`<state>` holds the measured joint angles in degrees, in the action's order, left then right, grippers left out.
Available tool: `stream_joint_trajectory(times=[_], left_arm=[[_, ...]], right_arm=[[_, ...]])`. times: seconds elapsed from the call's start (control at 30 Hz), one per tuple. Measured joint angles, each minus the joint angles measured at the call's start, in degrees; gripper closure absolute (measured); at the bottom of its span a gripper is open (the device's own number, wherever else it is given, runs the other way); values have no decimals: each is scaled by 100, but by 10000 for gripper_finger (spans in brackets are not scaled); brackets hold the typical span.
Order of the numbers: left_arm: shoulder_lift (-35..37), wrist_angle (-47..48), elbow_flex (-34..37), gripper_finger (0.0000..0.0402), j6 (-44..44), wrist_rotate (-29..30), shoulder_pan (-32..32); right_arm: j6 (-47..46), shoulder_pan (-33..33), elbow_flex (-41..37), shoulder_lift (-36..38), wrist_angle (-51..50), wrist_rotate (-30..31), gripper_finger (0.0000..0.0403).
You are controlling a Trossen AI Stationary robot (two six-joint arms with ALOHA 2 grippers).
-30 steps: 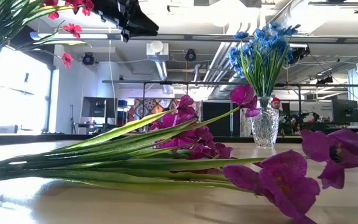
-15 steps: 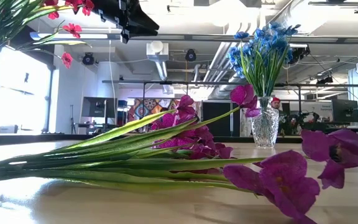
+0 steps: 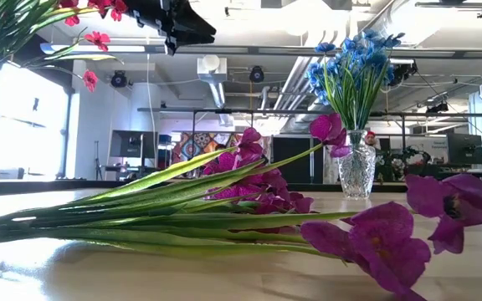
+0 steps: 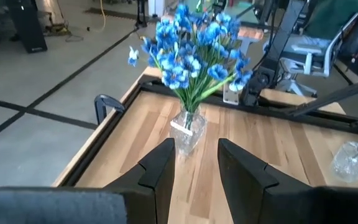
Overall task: Sort flowers into vase by color
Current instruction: Put the right violet flower into the bottom transparent flower vase
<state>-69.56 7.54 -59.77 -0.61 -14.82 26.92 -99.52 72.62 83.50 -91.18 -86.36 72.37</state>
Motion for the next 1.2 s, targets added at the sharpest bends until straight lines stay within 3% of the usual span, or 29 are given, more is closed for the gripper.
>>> stream_joint_trajectory(times=[0.27,0.53,0.67,0.87,1.03,1.2], left_arm=[[0,-434,-2,293,142,-1,0],[0,-445,-2,293,182,8,7],[2,-446,-2,293,238,9,7],[2,-444,-2,293,39,6,7],[2,-440,-2,293,-150,4,7],[2,-434,-2,293,-179,4,7]], right_arm=[[-129,0,0,2,46,-297,327],[-889,9,94,4,-3,-222,273],[-949,14,496,4,-78,-38,263],[-231,66,1614,11,-360,393,260],[251,-98,2142,25,-363,-704,260],[-71,-364,1707,17,-370,-1424,261]])
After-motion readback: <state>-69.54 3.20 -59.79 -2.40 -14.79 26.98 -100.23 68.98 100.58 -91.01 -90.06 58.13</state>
